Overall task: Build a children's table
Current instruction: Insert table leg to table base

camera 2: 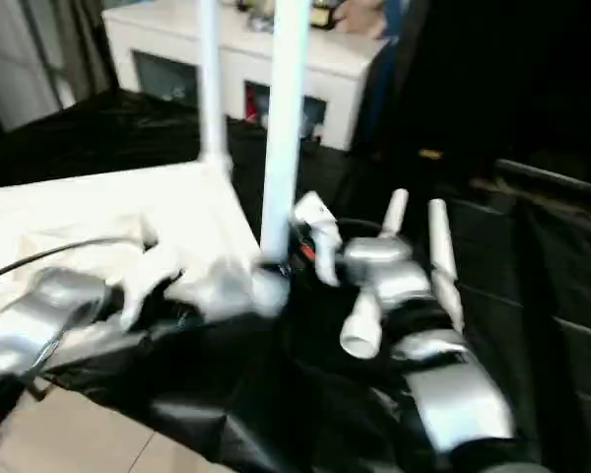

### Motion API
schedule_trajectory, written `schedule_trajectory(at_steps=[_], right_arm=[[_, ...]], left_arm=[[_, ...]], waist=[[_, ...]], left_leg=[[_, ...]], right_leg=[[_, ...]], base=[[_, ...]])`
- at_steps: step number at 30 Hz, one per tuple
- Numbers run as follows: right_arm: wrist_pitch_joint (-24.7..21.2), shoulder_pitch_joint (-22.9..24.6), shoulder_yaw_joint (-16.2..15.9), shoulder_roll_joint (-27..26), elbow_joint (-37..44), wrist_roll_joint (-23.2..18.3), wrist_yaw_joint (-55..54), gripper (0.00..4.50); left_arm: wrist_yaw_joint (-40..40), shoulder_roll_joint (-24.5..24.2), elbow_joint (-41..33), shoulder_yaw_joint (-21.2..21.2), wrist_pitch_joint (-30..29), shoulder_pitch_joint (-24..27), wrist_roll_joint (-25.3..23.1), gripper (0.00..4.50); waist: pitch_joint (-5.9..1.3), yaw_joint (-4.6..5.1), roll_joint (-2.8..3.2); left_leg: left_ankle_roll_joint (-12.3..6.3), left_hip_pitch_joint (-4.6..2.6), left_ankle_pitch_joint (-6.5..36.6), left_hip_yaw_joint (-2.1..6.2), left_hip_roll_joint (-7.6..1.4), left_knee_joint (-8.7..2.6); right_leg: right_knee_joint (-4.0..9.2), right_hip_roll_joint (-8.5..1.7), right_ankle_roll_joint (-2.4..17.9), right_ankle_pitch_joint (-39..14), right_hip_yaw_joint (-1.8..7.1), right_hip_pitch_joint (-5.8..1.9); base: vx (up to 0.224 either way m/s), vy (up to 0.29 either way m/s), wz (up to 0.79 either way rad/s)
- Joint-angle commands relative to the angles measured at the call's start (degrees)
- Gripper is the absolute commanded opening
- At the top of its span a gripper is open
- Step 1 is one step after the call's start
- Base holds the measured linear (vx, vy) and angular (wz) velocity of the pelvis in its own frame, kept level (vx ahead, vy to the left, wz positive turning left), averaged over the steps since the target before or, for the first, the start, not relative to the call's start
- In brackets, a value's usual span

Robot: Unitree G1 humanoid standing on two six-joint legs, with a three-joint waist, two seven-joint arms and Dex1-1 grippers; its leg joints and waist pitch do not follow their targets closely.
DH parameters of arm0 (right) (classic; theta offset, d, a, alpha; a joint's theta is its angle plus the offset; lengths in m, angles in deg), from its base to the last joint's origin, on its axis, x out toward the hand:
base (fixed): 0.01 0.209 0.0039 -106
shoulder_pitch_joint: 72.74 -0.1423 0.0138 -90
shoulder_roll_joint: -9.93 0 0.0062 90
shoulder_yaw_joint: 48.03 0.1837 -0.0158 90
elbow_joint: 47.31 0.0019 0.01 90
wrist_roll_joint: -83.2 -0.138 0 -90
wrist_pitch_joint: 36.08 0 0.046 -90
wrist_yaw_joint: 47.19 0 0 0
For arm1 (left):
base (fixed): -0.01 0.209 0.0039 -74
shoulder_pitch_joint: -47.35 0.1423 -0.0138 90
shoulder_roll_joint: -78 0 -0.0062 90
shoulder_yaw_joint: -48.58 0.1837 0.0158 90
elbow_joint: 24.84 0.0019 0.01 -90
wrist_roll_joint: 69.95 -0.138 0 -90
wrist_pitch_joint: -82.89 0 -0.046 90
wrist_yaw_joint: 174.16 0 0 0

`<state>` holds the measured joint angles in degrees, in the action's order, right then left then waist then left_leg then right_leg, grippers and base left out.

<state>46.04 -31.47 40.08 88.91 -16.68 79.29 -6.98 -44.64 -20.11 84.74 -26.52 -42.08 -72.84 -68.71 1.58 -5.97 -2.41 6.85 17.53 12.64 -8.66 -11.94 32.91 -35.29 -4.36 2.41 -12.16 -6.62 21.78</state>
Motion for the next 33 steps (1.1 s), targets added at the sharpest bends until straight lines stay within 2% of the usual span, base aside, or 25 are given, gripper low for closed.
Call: schedule_trajectory(at_steps=[1,2,4,5,7,11,12,13,16,21,22,23,27,29,30,31,32,33], right_arm=[[-5.8,3.4,0.2,-1.9,-7.7,1.5,-10.0,1.89],[-5.5,2.7,2.8,-3.8,-8.8,-0.5,-16.4,1.89],[-5.1,1.7,5.1,-6.4,-9.9,-2.3,-22.5,1.89],[-4.9,1.4,5.4,-7.0,-10.2,-2.4,-23.8,1.89],[-4.9,0.2,6.4,-9.9,-11.4,-2.8,-27.1,1.89],[-5.1,-0.6,6.4,-11.8,-12.3,-1.9,-29.3,1.89],[-5.3,-0.7,6.6,-12.1,-12.5,-1.9,-29.5,1.89],[-5.5,-0.8,6.8,-12.4,-12.6,-1.8,-29.5,1.89],[-5.9,-0.9,7.4,-12.7,-13.0,-1.7,-29.8,1.89],[-5.7,-1.3,8.2,-12.8,-13.4,-1.6,-30.5,1.89],[-5.5,-1.7,9.3,-12.9,-13.3,-2.4,-30.2,1.89],[-5.2,-2.0,9.8,-12.9,-13.2,-2.8,-29.6,2.24],[-4.7,-2.7,10.2,-12.7,-12.8,-3.4,-27.8,2.59],[-4.3,-3.2,10.2,-12.5,-12.6,-3.4,-26.5,2.68],[-4.3,-3.2,10.2,-12.5,-12.6,-3.4,-26.5,2.79],[-3.2,-4.3,10.8,-12.1,-12.1,-3.7,-24.5,3.02],[-3.1,-4.3,10.8,-12.1,-12.1,-3.8,-24.3,3.02],[-2.9,-4.7,11.1,-11.9,-12.0,-4.0,-23.7,3.15]], left_arm=[[6.1,2.5,3.0,-2.1,-1.1,-3.3,-0.7,0.0],[9.2,5.1,6.3,-2.2,-1.2,-5.3,-1.3,0.0],[12.4,8.5,10.2,-2.2,-0.7,-7.6,-1.6,0.0],[13.1,9.3,11.1,-2.3,-0.6,-8.2,-1.6,0.0],[15.9,12.8,15.2,-2.4,0.4,-10.3,-1.9,0.0],[18.2,14.9,17.9,-1.9,1.1,-11.7,-2.6,0.0],[18.4,15.1,18.3,-1.7,1.3,-11.9,-2.8,0.0],[18.2,15.0,18.3,-1.5,1.2,-11.8,-2.9,0.0],[17.8,14.9,19.1,-1.5,1.5,-11.9,-3.1,0.0],[17.5,14.9,20.4,-1.8,2.3,-12.2,-3.1,0.0],[17.3,14.9,20.9,-2.0,2.8,-12.4,-3.0,0.0],[17.2,14.8,20.9,-2.1,3.0,-12.4,-3.0,0.0],[16.0,14.3,20.2,-2.2,3.6,-12.2,-2.7,0.0],[15.4,14.0,19.7,-2.4,3.8,-12.1,-2.4,0.0],[15.4,14.0,19.7,-2.4,3.8,-12.1,-2.4,0.0],[14.4,13.4,19.4,-2.4,4.3,-12.1,-2.1,0.0],[14.3,13.4,19.3,-2.4,4.3,-12.1,-2.1,0.0],[14.0,13.2,19.2,-2.4,4.5,-12.0,-2.0,0.0]], waist=[[-1.28,0.14,1.05],[-1.34,0.14,1.36],[-1.36,-0.04,1.28],[-1.34,-0.05,1.18],[-1.29,-0.35,1.47],[-0.92,-0.39,1.33],[-0.95,-0.41,1.54],[-1.05,-0.4,1.47],[-1.26,-0.46,1.55],[-1.11,-0.48,1.5],[-1.02,-0.45,1.48],[-1.06,-0.51,1.46],[-1.0,-0.34,1.42],[-0.7,0.0,1.49],[-0.75,0.1,1.53],[-0.78,0.37,1.7],[-0.86,0.59,1.76],[-0.91,0.61,1.78]], left_leg=[[0.96,0.44,15.9,0.27,-1.24,-4.83],[0.95,0.16,16.6,0.25,-1.1,-4.81],[0.77,-0.21,17.5,0.21,-1.1,-4.8],[0.76,-0.2,17.5,0.14,-1.03,-4.76],[0.79,-0.31,19.1,0.28,-1.01,-4.9],[0.3,-0.95,22.9,0.3,-0.75,-4.78],[0.14,-0.68,23.2,0.54,-0.68,-4.95],[-0.11,-0.59,22.9,0.59,-0.76,-5.08],[-0.41,0.12,19.2,0.64,-1.05,-5.77],[-0.13,-0.1,19.6,0.52,-1.05,-5.77],[-0.18,-0.11,20.1,0.56,-1.03,-5.79],[-0.21,-0.26,20.3,0.55,-1.01,-5.75],[-0.33,0.05,20.8,0.71,-1.1,-6.02],[-0.43,0.17,21.9,0.82,-0.94,-5.96],[-0.34,0.21,22.1,0.92,-0.88,-5.91],[-0.15,0.64,22.1,1.16,-0.92,-6.01],[-0.22,1.02,21.7,1.33,-1.02,-6.17],[-0.28,0.96,21.4,1.33,-1.06,-6.17]], right_leg=[[6.5,-4.83,4.4,-28.9,3.63,-1.52],[6.76,-4.77,3.8,-29.8,3.64,-1.24],[7.11,-4.76,3.2,-30.1,3.62,-0.88],[7.12,-4.68,3.0,-29.9,3.65,-0.82],[7.14,-4.66,2.6,-29.9,3.57,-0.66],[8.21,-4.6,0.6,-34.6,3.15,0.04],[8.22,-4.71,-0.1,-35.4,3.0,-0.28],[8.45,-4.88,-0.5,-35.5,2.91,-0.47],[8.14,-4.98,0.3,-31.5,3.16,-1.24],[8.4,-5.14,0.5,-33.0,3.29,-0.93],[8.52,-5.16,0.3,-33.8,3.24,-0.88],[8.63,-5.22,0.0,-34.2,3.26,-0.79],[8.73,-5.22,-0.3,-34.4,2.93,-1.05],[9.29,-5.38,-1.2,-37.4,2.59,-0.88],[9.37,-5.48,-1.5,-38.2,2.41,-1.0],[9.53,-5.6,-1.9,-38.6,2.08,-1.43],[9.48,-5.58,-2.0,-37.4,1.91,-1.85],[9.43,-5.59,-1.8,-36.6,1.95,-1.8]], base=[[0.0,0.0,0.0],[0.0,0.0,0.0],[0.0,0.0,0.0],[0.0,0.0,0.0],[0.0,0.0,0.0],[0.0,0.0,0.0],[0.0,0.0,0.0],[0.0,0.0,0.0],[0.0,0.0,0.0],[0.0,0.0,0.0],[0.0,0.0,0.0],[0.0,0.0,0.0],[0.0,0.0,0.0],[0.0,0.0,0.0],[0.0,0.0,0.0],[0.0,0.0,0.0],[0.0,0.0,0.0],[0.0,0.0,0.0]])
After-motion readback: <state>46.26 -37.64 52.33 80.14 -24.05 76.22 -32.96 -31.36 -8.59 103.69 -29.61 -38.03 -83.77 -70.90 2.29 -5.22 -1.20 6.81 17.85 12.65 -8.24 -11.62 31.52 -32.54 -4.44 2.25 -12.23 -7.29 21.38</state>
